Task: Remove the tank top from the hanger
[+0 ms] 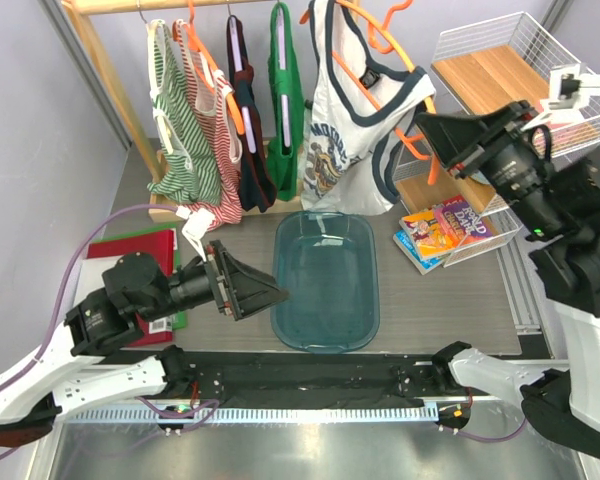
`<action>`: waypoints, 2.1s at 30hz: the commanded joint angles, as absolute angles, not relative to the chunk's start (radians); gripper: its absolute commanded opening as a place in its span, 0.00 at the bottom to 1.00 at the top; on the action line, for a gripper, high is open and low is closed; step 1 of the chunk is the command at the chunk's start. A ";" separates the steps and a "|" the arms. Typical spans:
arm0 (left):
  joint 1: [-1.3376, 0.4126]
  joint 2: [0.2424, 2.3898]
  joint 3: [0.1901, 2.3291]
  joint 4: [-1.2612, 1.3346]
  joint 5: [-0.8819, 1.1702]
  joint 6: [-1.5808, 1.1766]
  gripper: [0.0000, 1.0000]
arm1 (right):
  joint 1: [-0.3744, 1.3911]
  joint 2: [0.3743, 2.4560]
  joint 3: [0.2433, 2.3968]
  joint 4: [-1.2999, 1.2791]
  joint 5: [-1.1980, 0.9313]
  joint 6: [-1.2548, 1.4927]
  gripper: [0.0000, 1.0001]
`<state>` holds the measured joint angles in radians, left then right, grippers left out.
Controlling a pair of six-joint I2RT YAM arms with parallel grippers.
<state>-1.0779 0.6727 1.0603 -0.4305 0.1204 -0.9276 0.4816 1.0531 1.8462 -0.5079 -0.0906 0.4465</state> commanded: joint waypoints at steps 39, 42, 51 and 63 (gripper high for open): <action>-1.080 0.394 1.046 -0.537 -0.083 -0.885 0.93 | 0.523 1.385 2.185 0.167 -0.522 1.155 0.01; -1.080 0.388 1.037 -0.529 -0.077 -0.887 0.93 | 0.612 1.365 2.063 0.143 -0.483 1.051 0.01; -1.080 0.394 1.086 -0.520 -0.052 -0.879 0.89 | 0.968 1.353 1.758 -0.063 -0.180 0.597 0.01; -1.080 0.373 1.198 -0.641 -0.344 -0.920 0.82 | 1.176 1.247 1.332 -0.006 0.115 0.393 0.01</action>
